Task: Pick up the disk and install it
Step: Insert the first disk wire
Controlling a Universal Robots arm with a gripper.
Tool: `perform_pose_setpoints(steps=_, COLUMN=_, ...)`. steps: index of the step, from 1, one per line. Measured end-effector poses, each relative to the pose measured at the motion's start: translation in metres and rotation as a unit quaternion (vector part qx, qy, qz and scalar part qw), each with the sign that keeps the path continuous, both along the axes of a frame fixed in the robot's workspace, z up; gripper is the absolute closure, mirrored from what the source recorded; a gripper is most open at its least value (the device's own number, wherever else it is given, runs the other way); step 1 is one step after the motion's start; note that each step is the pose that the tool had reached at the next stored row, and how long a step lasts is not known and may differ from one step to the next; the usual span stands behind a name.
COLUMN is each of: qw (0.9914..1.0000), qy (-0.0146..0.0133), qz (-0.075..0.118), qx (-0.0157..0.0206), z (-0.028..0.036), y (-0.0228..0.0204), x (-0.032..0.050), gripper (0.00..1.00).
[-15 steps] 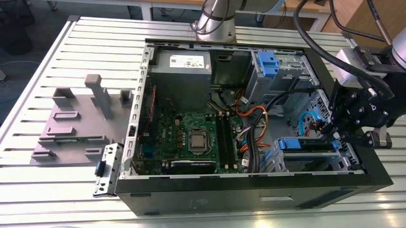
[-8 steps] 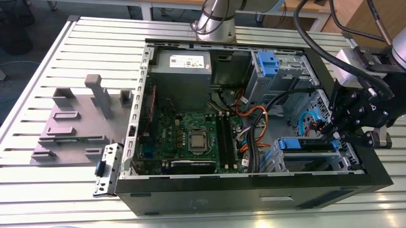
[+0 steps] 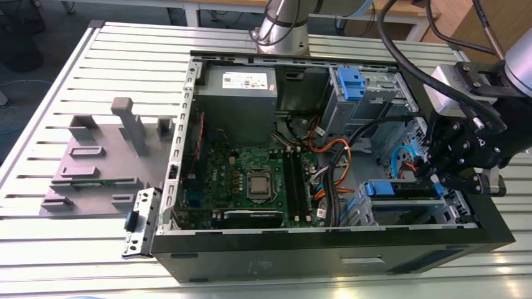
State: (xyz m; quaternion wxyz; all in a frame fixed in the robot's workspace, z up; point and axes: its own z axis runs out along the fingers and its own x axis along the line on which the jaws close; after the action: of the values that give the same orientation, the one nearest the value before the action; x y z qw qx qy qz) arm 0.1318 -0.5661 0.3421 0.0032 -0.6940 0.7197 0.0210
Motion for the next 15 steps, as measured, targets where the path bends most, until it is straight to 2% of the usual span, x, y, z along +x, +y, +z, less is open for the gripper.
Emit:
perform_pose_setpoints(steps=3, qw=0.99967, qy=0.0, qz=0.026, qx=-0.0001, z=-0.0007, y=-0.0001, x=-0.0001, gripper=0.84)
perform_pose_setpoints(steps=4, qw=0.9996, qy=0.0, qz=0.028, qx=-0.0001, z=-0.0011, y=-0.0001, x=-0.0001, gripper=0.84)
perform_pose_setpoints(steps=15, qw=0.99958, qy=0.0, qz=0.029, qx=-0.0002, z=-0.0082, y=0.0, x=-0.0001, gripper=0.84)
